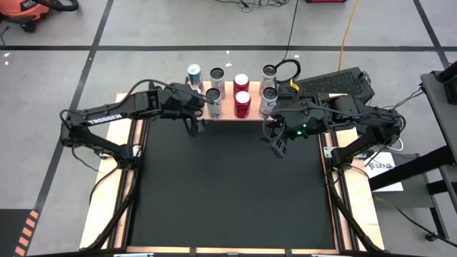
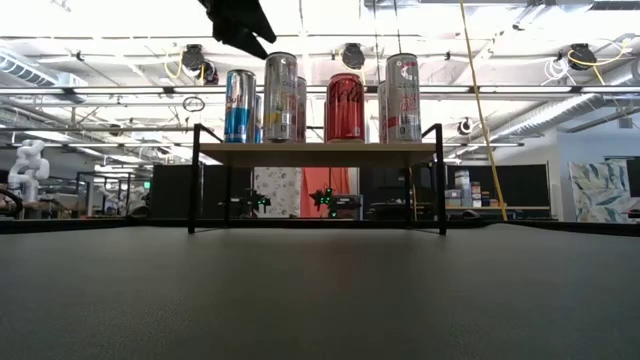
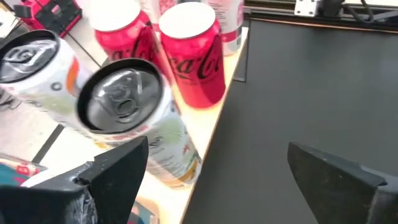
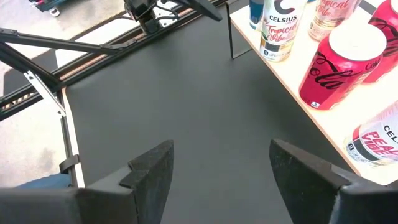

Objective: Place canned beverage on shelf
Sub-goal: Put the white orange soda can on the shelf aligned with the other white orange soda can

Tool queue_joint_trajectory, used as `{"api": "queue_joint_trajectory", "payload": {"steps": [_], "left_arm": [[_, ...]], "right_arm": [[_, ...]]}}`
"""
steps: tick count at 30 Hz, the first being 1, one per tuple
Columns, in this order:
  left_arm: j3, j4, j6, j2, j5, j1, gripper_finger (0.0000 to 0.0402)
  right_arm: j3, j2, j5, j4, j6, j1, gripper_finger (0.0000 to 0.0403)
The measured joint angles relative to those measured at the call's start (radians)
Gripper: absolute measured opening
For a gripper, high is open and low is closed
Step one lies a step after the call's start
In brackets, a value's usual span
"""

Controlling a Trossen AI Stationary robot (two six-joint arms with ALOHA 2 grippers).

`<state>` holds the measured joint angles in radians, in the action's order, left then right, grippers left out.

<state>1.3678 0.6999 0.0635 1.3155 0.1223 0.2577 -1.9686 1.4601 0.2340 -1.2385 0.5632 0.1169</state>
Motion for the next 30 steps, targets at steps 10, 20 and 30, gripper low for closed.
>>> {"api": "queue_joint_trajectory", "payload": {"steps": [10,20,30], "left_arm": [[0.000,-0.003,0.005,0.000,0.037,0.060,0.0389],[0.000,-0.059,0.028,0.000,-0.028,0.121,0.0389],[0.001,-0.063,0.025,0.014,-0.108,0.177,0.0389]], "right_arm": [[0.000,0.000,0.000,0.000,-0.001,0.000,0.0247],[0.000,0.000,0.000,0.000,-0.001,0.000,0.0247],[0.000,0.000,0.000,0.000,-0.001,0.000,0.0247]]}}
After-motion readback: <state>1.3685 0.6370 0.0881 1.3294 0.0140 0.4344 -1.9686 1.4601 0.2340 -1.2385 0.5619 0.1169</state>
